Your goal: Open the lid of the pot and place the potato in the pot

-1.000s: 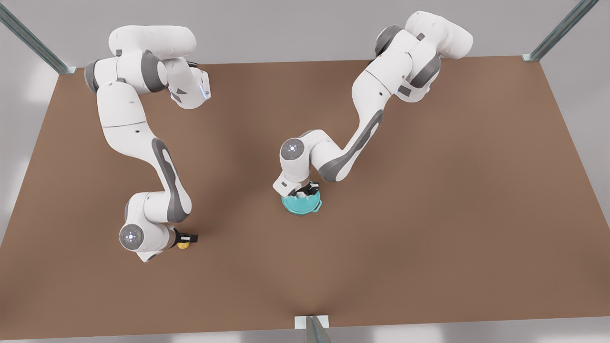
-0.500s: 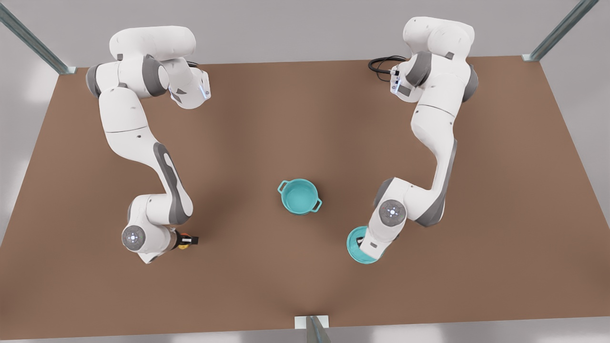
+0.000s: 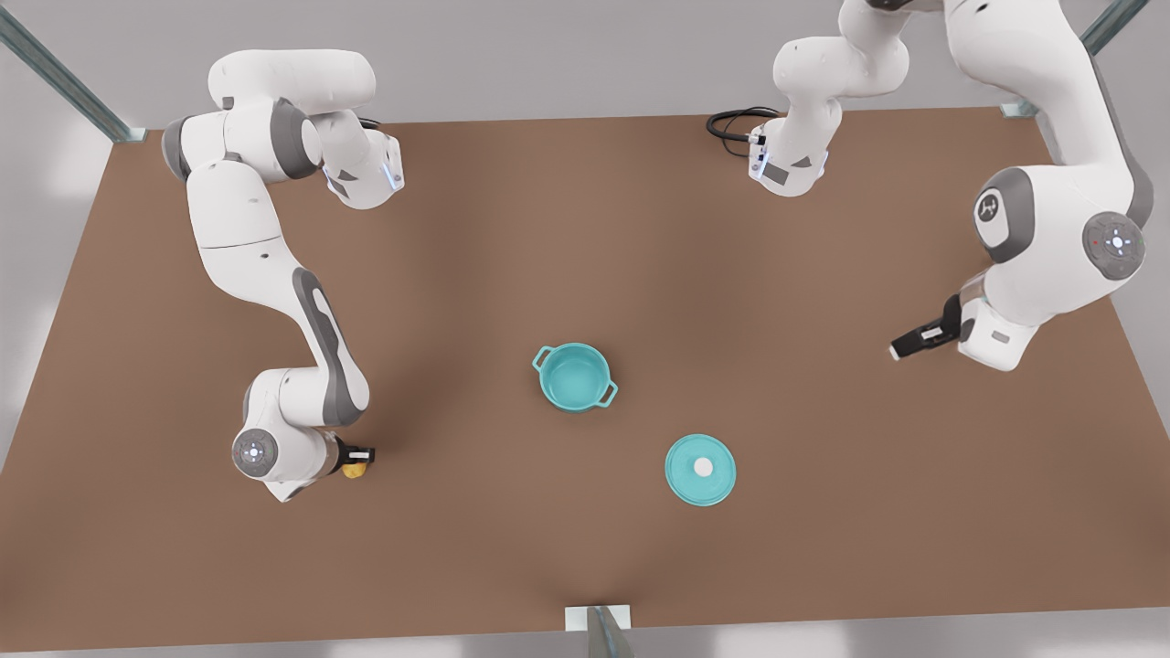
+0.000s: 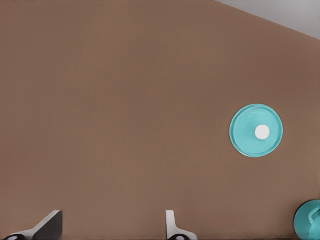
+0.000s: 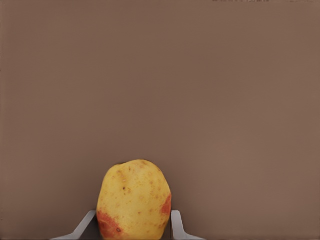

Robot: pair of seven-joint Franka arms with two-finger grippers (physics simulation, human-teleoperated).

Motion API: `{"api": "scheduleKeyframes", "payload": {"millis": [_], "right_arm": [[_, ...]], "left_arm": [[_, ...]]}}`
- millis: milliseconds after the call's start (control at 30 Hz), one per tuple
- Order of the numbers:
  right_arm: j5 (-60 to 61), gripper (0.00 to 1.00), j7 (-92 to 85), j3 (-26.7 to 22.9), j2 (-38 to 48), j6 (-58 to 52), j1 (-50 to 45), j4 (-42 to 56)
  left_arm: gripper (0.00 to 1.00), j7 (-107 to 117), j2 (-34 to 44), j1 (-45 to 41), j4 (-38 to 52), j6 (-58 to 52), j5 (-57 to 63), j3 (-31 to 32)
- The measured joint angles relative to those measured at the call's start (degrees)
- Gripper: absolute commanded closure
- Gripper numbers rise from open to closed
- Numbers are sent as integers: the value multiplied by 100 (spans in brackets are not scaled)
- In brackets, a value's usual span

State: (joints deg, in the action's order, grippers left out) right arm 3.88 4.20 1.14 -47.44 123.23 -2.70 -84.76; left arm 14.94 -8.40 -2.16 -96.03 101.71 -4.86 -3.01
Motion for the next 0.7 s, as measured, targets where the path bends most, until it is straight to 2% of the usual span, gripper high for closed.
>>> {"api": "scheduleKeyframes", "payload": {"millis": [233,367,467,700], "right_arm": [[1,38,-53,8,-16,-1,-27,-8],[5,47,-81,5,-15,2,-24,-1],[16,50,-111,8,-10,6,-20,-1],[14,50,-169,10,153,-119,-28,50]], "left_arm": [[0,-780,-27,-13,177,2,-138,-80],[0,-1108,-55,-31,194,-23,-142,-72],[0,-1302,-69,-79,201,-35,-138,-40],[0,-1638,-71,-91,196,-47,-86,-33]]}}
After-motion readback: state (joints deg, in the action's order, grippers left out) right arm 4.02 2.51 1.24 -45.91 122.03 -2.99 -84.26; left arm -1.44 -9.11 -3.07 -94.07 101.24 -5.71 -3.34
